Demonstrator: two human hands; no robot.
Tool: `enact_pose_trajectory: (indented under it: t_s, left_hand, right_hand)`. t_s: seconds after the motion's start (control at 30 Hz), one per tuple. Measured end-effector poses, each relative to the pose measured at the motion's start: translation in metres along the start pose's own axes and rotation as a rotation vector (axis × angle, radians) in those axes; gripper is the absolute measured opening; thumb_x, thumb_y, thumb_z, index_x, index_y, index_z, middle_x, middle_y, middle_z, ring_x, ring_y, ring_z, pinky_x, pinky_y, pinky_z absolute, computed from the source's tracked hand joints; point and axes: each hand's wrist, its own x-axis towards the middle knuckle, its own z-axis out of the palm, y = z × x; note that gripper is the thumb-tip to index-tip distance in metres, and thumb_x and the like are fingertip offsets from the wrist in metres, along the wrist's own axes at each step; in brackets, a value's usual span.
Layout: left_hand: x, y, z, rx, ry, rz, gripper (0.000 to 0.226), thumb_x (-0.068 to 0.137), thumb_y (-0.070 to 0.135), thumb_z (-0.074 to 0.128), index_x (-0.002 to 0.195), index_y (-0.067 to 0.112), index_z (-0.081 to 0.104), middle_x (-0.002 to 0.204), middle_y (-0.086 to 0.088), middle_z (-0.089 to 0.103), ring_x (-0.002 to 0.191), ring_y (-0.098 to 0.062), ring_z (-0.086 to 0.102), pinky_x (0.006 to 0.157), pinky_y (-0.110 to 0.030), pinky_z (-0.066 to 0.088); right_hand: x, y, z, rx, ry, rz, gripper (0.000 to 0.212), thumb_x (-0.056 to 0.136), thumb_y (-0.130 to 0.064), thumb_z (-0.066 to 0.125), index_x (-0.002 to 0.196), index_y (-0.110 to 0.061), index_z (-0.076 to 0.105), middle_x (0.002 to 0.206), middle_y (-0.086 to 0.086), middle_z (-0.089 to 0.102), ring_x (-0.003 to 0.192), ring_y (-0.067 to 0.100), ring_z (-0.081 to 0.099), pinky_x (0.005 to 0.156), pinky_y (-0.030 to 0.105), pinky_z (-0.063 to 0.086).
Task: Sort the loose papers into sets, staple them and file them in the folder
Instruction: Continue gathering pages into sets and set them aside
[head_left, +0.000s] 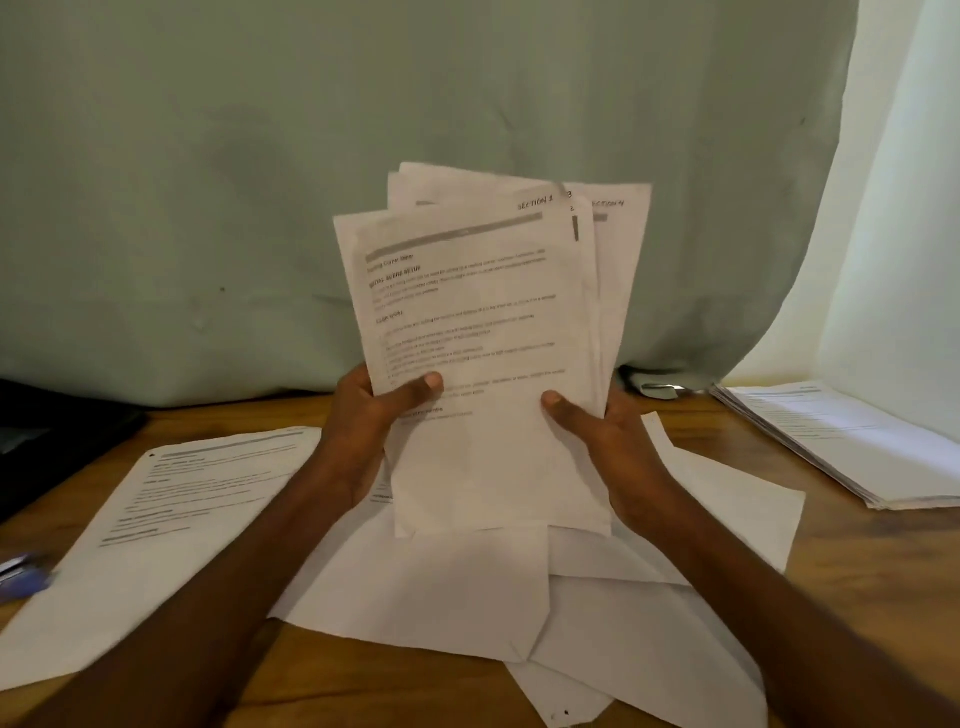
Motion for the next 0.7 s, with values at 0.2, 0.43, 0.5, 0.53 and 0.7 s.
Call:
enact_pose_trajectory:
  t_s: [0.2, 0.43, 0.5, 0.53, 0.7]
  left_hand:
    - [-0.006, -0.021, -0.002, 0.062, 0.029, -0.076, 0.038, 0.079, 0.021, 0.084, 0.115, 0.034, 0.078, 0.123, 0.001, 0.075, 0.115, -0.018, 0.071, 0.086, -0.023, 0.058]
    - [-0.004, -0.024, -0.001, 0.000, 0.090, -0.085, 0.053, 0.077, 0.019, 0.083, 0.128, 0.021, 0.069, 0.123, 0.001, 0.075, 0.113, -0.015, 0.072, 0.085, -0.023, 0.060]
    - [-0.005, -0.025, -0.002, -0.012, 0.050, -0.093, 0.058, 0.077, 0.017, 0.083, 0.133, 0.021, 0.066, 0.126, 0.000, 0.074, 0.115, -0.016, 0.071, 0.085, -0.023, 0.059]
    - [-0.006, -0.025, -0.002, -0.004, 0.023, -0.096, 0.060, 0.078, 0.016, 0.083, 0.134, 0.022, 0.065, 0.127, 0.000, 0.074, 0.116, -0.016, 0.070, 0.086, -0.023, 0.058]
    - [-0.005, -0.022, 0.001, 0.041, 0.089, -0.076, 0.065, 0.073, 0.015, 0.084, 0.134, 0.023, 0.064, 0.124, 0.007, 0.074, 0.113, -0.008, 0.070, 0.084, -0.019, 0.058]
  right_hand:
    - [-0.005, -0.001, 0.002, 0.043, -0.025, 0.065, 0.042, 0.084, -0.049, 0.067, 0.122, -0.032, 0.065, 0.115, -0.009, 0.076, 0.104, 0.015, 0.074, 0.078, 0.030, 0.062]
    - [0.003, -0.008, -0.010, 0.103, 0.209, 0.017, 0.032, 0.075, -0.032, 0.081, 0.104, -0.021, 0.073, 0.097, -0.004, 0.080, 0.086, 0.016, 0.077, 0.063, 0.021, 0.059]
    - [0.004, -0.007, -0.012, 0.166, 0.243, 0.028, 0.043, 0.068, -0.033, 0.085, 0.107, -0.020, 0.072, 0.097, -0.003, 0.080, 0.083, 0.017, 0.077, 0.060, 0.023, 0.060]
    - [0.004, -0.008, -0.013, 0.196, 0.255, 0.034, 0.048, 0.066, -0.034, 0.086, 0.109, -0.021, 0.071, 0.097, -0.003, 0.080, 0.084, 0.017, 0.077, 0.059, 0.025, 0.060]
    - [0.005, -0.008, -0.013, 0.267, 0.222, 0.125, 0.048, 0.080, -0.042, 0.078, 0.121, -0.021, 0.066, 0.108, 0.002, 0.078, 0.094, 0.025, 0.077, 0.070, 0.042, 0.064]
